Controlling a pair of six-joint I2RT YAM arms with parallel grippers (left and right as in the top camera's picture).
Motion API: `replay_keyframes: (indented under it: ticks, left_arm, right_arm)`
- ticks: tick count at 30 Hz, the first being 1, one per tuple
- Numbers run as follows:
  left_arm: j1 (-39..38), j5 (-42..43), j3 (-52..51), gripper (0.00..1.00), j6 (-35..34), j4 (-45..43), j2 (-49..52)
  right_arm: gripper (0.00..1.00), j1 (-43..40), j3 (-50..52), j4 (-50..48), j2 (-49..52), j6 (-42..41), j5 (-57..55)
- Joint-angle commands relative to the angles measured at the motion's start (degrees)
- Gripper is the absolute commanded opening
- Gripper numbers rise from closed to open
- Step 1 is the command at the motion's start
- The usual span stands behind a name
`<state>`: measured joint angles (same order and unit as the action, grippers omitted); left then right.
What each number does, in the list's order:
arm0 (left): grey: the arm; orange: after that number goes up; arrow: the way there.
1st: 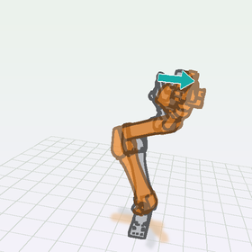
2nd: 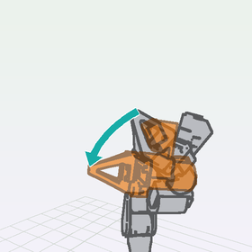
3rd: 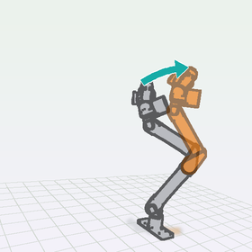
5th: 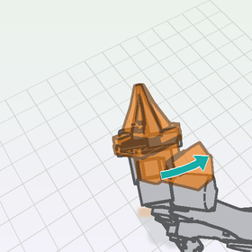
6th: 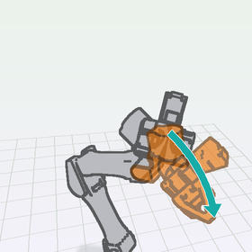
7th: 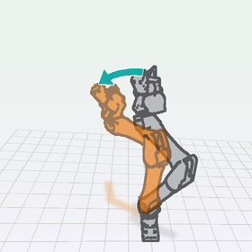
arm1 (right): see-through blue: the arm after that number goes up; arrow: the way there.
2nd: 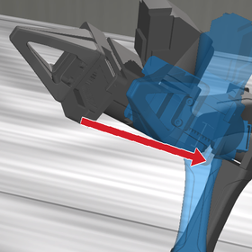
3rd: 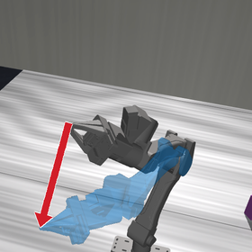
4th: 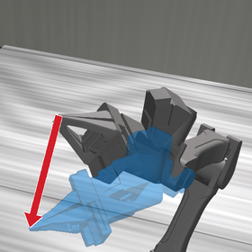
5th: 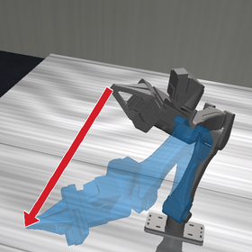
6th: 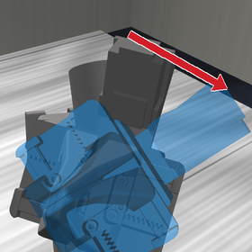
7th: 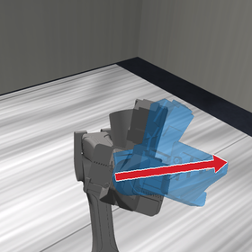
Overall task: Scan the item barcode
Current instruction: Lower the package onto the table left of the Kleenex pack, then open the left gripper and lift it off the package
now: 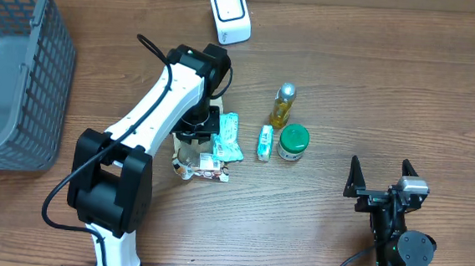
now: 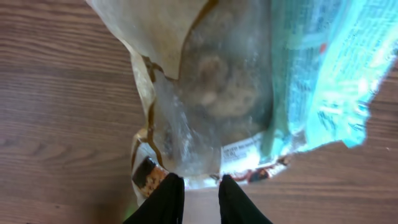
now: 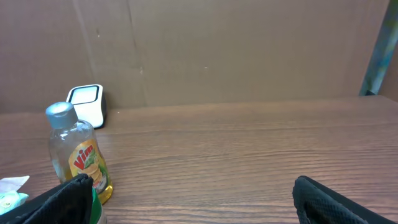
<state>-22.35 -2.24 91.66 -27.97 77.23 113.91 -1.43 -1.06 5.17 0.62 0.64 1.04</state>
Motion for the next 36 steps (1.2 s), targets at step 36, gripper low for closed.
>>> replay_keyframes:
  ticks: [36]
  left_arm:
    - [8.0,-10.4,-7.3,0.04,3.7,-12.7,-1.2]
  right_arm:
    - [1.00,-0.2,0.6,-0.3,-0.5,-0.2,-0.5]
